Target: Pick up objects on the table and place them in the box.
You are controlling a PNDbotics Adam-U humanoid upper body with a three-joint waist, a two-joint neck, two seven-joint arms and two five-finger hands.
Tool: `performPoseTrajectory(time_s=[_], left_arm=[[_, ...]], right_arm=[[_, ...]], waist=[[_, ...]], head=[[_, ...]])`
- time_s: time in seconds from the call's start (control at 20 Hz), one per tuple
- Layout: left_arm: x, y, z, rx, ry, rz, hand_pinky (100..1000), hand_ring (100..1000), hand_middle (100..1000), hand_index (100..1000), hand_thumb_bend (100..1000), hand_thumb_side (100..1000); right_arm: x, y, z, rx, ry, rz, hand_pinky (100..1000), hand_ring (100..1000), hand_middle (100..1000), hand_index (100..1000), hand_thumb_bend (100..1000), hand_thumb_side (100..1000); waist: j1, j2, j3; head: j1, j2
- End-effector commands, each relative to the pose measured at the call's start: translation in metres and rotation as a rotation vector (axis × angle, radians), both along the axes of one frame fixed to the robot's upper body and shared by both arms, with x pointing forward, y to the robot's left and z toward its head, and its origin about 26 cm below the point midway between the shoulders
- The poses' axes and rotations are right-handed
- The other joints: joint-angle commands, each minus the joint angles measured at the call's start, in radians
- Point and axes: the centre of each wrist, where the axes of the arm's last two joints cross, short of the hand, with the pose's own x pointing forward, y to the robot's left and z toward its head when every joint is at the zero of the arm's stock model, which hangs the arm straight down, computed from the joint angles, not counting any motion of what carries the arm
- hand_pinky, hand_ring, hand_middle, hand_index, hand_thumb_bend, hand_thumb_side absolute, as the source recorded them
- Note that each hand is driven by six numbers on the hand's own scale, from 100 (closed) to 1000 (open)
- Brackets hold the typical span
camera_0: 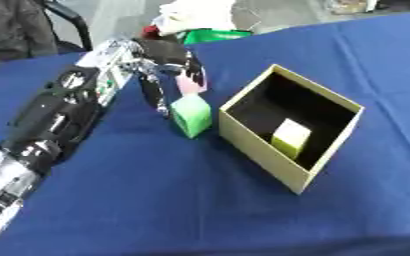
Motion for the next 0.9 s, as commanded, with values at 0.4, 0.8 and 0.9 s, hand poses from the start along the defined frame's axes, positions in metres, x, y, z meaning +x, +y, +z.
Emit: performPoseTrajectory(time_s=[0.4,0.8,0.9], left_arm=[[0.003,-0.008,-0.009,0.065,0.063,-0.098,788,625,500,632,398,100],[-0.004,-0.019,0.042,-0.043,-0.072,-0.111,788,608,459,584,371,100],[-0.006,-0.022,0.053,-0.06,-0.105,-0.111,788,608,459,584,371,100]], right_arm=[[-0.002,0.001,0.008,-0.009,-0.026,0.012,826,928,733,928,100,517],[-0.002,0.001,0.007,-0.007,-0.023,0.014,826,927,733,928,100,519],[-0.002,0.001,0.007,-0.007,-0.022,0.015,826,927,733,928,100,519]], waist=[[-0.003,-0.009,-0.006],[-0.003,-0.016,-0.002],[-0.003,-0.017,-0.002]], head=[[-0.002,0.003],[-0.006,0.006],[-0.006,0.006]])
